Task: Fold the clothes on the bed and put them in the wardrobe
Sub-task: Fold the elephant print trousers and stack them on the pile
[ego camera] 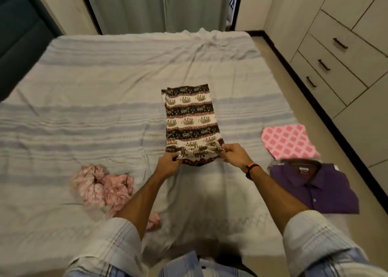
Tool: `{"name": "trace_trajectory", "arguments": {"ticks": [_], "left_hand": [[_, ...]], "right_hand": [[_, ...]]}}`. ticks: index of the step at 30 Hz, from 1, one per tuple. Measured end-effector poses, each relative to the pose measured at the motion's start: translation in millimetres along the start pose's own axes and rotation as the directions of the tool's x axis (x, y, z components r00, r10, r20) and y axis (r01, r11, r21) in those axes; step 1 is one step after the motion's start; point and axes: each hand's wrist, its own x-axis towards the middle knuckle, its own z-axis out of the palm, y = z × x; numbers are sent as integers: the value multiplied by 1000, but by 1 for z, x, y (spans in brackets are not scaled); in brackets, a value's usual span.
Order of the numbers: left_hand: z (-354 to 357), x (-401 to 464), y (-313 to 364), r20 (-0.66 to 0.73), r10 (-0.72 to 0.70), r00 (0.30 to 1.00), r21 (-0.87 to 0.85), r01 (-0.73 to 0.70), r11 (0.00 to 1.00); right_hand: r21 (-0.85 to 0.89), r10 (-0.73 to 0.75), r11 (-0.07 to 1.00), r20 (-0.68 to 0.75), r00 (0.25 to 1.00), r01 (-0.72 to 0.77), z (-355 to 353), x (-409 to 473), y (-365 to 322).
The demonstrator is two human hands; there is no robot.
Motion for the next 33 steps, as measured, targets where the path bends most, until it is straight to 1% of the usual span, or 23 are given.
{"name": "trace_trajectory", "arguments": {"ticks": [3, 6, 8, 12, 16, 20, 25, 33], "left_hand": [[14, -14, -14, 34, -13, 999, 37, 12, 999], [26, -30, -22, 36, -8, 999, 64, 6, 998], [35, -43, -24, 47, -6, 999, 88, 2, 996], [55, -71, -28, 46, -35, 998, 87, 31, 996], [81, -113, -29, 22, -60, 998, 87, 58, 995], [109, -150, -28, -2, -92, 996, 66, 92, 994], [144, -197, -33, -33, -145, 989, 40, 146, 988], [174, -261, -40, -5, -194, 981, 73, 194, 978]], "right_hand": [[-57, 20, 998, 8, 1000, -20, 8, -24, 7], [-127, 32, 991, 7, 999, -31, 14, -40, 19], [-142, 45, 989, 14, 999, -42, 16, -51, 32], [-147, 30, 989, 27, 999, -26, 17, -71, 57], [-180, -15, 983, 55, 998, 24, 17, -100, 82], [-176, -48, 983, 67, 997, 59, 17, -128, 109], [-156, -41, 986, 103, 994, 57, 20, -164, 144], [-135, -17, 990, 144, 989, 37, 28, -225, 185]]}}
